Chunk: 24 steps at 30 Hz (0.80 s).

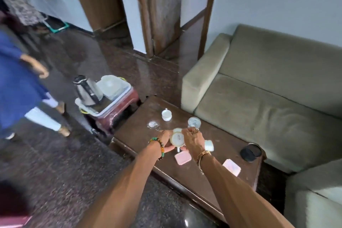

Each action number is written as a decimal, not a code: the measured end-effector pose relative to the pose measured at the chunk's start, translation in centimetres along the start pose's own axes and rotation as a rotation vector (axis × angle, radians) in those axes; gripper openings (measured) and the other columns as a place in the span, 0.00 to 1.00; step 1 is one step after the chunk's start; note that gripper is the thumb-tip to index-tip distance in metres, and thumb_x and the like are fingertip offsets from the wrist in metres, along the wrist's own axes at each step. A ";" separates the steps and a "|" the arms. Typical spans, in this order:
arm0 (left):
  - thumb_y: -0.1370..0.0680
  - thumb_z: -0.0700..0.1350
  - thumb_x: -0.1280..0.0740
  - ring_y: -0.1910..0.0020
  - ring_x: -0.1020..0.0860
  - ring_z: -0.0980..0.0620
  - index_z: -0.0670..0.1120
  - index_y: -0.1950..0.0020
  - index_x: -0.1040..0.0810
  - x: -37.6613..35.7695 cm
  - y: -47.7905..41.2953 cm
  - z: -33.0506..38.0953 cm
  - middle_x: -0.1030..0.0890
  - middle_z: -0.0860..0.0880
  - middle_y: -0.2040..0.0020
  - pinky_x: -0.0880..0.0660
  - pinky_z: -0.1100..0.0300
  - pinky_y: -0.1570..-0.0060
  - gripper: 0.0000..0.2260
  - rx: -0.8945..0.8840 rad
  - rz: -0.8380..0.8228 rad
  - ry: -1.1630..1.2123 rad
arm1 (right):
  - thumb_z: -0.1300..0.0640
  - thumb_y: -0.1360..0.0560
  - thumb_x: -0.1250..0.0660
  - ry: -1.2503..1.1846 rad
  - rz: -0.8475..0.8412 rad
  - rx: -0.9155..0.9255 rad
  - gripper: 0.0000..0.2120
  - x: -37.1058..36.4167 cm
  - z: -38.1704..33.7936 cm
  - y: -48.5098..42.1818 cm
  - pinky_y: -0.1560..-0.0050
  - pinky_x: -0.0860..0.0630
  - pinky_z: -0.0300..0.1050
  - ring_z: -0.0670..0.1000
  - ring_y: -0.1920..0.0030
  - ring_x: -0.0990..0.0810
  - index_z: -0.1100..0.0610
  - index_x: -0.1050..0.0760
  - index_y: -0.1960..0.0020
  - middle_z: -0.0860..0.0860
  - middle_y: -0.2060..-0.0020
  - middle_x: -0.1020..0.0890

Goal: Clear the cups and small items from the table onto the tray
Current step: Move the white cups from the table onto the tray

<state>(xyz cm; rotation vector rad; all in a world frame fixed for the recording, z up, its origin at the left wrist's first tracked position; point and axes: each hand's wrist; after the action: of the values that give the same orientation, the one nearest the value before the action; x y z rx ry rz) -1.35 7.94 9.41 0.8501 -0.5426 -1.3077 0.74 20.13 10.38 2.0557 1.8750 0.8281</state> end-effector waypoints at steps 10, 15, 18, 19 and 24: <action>0.29 0.38 0.29 0.43 0.22 0.40 0.42 0.47 0.20 18.8 4.6 6.6 0.20 0.38 0.42 0.19 0.48 0.59 0.11 -0.138 0.177 0.226 | 0.55 0.24 0.34 0.050 -0.125 0.117 0.04 -16.7 -8.9 4.2 0.56 0.14 0.57 0.57 0.55 0.14 0.53 0.21 0.55 0.56 0.53 0.15; 0.26 0.44 0.29 0.42 0.22 0.40 0.42 0.43 0.22 24.5 3.7 7.9 0.21 0.38 0.41 0.20 0.43 0.50 0.13 -0.140 0.254 0.294 | 0.54 0.25 0.34 0.124 -0.145 0.190 0.07 -23.1 -10.7 3.8 0.60 0.14 0.53 0.54 0.57 0.15 0.49 0.22 0.61 0.54 0.58 0.16; 0.25 0.43 0.30 0.44 0.21 0.39 0.41 0.42 0.23 27.2 2.2 8.4 0.21 0.38 0.41 0.20 0.43 0.49 0.13 -0.118 0.286 0.303 | 0.50 0.24 0.33 0.142 -0.186 0.185 0.07 -26.7 -10.6 2.4 0.56 0.14 0.56 0.56 0.52 0.15 0.53 0.20 0.53 0.56 0.54 0.16; 0.24 0.43 0.30 0.44 0.21 0.39 0.41 0.42 0.23 28.1 1.7 8.8 0.21 0.37 0.41 0.20 0.43 0.48 0.13 -0.112 0.297 0.303 | 0.49 0.24 0.32 0.142 -0.195 0.174 0.09 -27.8 -10.7 1.8 0.57 0.14 0.56 0.56 0.52 0.15 0.54 0.20 0.52 0.56 0.53 0.16; 0.23 0.41 0.31 0.50 0.20 0.41 0.39 0.42 0.25 31.8 -1.3 12.3 0.20 0.36 0.42 0.21 0.49 0.61 0.11 -0.095 0.344 0.333 | 0.49 0.26 0.28 0.127 -0.246 0.137 0.10 -33.1 -12.6 -2.2 0.55 0.14 0.57 0.56 0.50 0.15 0.55 0.19 0.50 0.57 0.50 0.15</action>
<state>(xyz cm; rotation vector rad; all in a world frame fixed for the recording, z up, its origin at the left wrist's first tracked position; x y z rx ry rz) -5.03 -25.85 12.08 0.8318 -0.3407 -0.8496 -8.65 -14.04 11.31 1.8314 2.2544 0.8033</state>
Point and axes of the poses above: each hand's wrist, its own y-axis away from the middle knuckle, its own x-axis out of the back of the hand, z = x × y
